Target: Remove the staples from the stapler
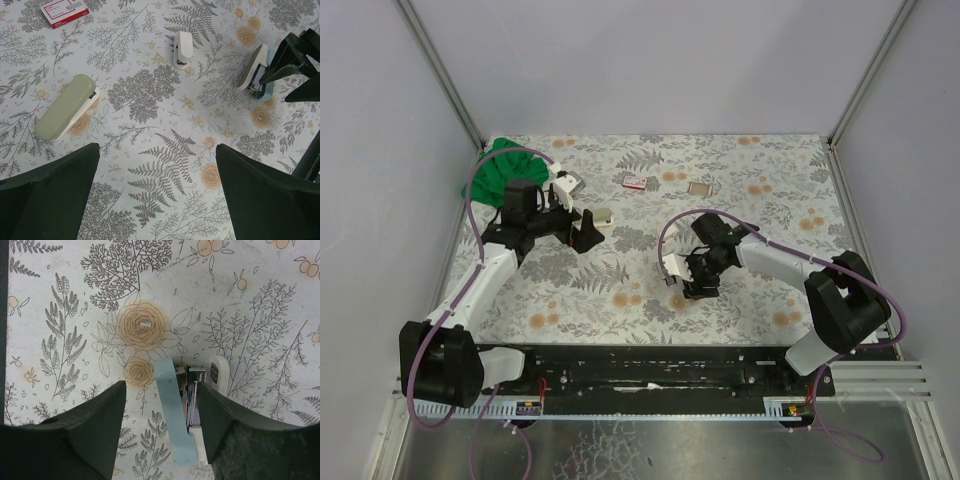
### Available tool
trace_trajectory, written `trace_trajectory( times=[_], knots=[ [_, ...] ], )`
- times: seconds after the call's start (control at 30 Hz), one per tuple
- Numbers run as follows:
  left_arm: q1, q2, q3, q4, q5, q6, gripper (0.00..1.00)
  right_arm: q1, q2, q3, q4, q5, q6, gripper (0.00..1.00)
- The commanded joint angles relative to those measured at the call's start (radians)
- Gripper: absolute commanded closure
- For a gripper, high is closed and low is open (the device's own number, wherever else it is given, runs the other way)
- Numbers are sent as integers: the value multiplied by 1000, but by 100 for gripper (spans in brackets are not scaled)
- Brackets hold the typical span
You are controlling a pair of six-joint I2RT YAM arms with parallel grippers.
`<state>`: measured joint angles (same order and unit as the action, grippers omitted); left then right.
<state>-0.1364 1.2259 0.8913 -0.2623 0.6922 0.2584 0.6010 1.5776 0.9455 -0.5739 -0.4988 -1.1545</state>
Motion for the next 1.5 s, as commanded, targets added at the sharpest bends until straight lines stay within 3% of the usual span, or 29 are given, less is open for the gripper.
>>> trace_trajectory(
  times=[0.0,0.13,0.5,0.8,1.2,1.47],
  knots=[
    [9,13,-4,31,28,-10,0,-4,13,10,-13,-25,-30,38],
    [9,18,0,29,35,-13,0,-4,24,7,-2,-12,-24,50],
    [9,22,3,23,41,-16,0,-1,30,-20,48,24,-15,57],
    [9,32,5,17,45,-15,0,-1,13,-8,29,15,-9,83],
    [2,37,23,6,83,-13,0,-1,-39,136,-182,-115,-10,84],
    [-82,69,67,-8,93,19,0,-3,-57,205,-283,-218,-25,85]
  ],
)
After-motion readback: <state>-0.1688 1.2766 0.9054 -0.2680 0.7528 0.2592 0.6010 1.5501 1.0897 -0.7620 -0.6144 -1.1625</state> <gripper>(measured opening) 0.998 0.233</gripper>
